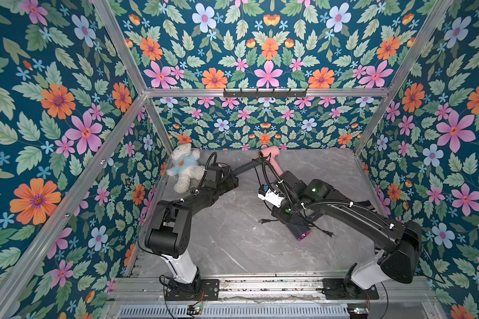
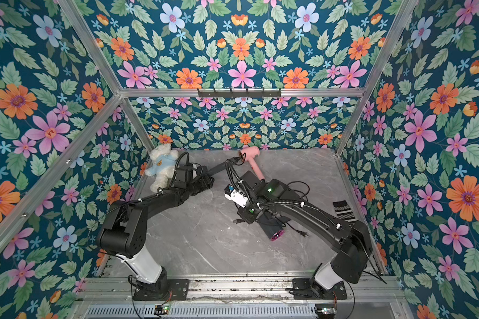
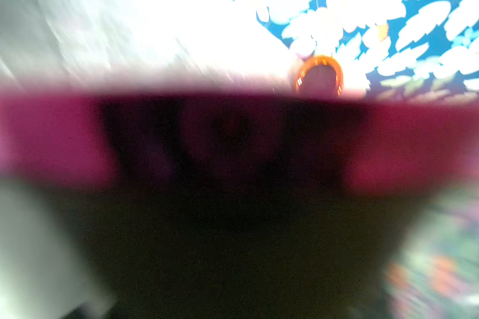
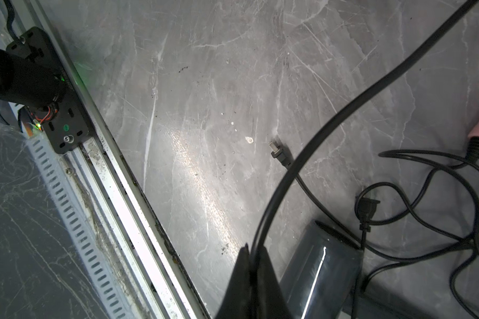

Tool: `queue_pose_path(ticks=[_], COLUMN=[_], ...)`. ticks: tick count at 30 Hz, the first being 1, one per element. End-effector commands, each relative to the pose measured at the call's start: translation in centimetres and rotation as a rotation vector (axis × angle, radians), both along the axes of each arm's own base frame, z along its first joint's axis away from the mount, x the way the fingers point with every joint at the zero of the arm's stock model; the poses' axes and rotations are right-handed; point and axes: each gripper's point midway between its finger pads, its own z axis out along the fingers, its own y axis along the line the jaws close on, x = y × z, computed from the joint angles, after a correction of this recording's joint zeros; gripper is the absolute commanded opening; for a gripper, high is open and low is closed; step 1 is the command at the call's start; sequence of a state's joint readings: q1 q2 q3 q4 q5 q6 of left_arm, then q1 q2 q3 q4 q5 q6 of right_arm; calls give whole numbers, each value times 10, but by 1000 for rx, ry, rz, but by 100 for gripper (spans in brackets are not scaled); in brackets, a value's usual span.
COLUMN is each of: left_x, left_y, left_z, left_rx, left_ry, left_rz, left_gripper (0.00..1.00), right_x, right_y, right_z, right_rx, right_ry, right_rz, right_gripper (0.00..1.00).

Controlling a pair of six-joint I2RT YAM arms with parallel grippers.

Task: Wrap the cord around the hair dryer
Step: Wrap the power cord around the hair dryer.

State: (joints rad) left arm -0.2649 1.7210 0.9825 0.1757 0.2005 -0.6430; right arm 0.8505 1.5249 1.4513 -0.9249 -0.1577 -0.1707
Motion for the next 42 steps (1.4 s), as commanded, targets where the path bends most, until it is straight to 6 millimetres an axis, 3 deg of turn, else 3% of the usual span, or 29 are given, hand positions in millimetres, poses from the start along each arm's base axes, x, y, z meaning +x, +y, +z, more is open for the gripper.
queue_pose_path(ticks=[1, 6, 11, 17, 20, 26, 27, 30, 34, 39, 42], left_x=[15, 13, 10, 9, 8, -18, -24, -45, -72, -97, -110], left_y=[27, 58, 75, 72, 53, 16, 15, 7, -21, -36, -43], left_z=[8, 5, 10, 17, 22, 25, 23, 11, 6, 18, 32], left_rx=[102, 279, 438, 664, 711, 767, 773, 731, 579, 424, 311], left_ry=[-58, -46, -56, -68, -113, -165, -154, -96, -100, -141, -198], left_rz=[134, 236, 291, 266, 161, -172, -211, -344, -524, -632, -665], left_gripper=[0, 0, 0, 0, 0, 0, 0, 0, 0, 0, 0], right_x=[-12, -21, -27, -17, -8, 26, 39, 72, 124, 158, 168], right_y=[-12, -20, -5, 3, 7, 5, 7, 3, -8, -25, -34], right_z=[5, 26, 40, 61, 70, 89, 80, 83, 77, 61, 43], right_rx=[-42, -64, -54, -61, -85, -87, -104, -95, -39, 77, 131], right_ry=[5, -31, -52, -126, -173, -242, -225, -232, -229, -149, -80], right_rz=[16, 24, 78, 120, 150, 128, 106, 38, -67, -153, -190], right_gripper=[0, 0, 0, 0, 0, 0, 0, 0, 0, 0, 0])
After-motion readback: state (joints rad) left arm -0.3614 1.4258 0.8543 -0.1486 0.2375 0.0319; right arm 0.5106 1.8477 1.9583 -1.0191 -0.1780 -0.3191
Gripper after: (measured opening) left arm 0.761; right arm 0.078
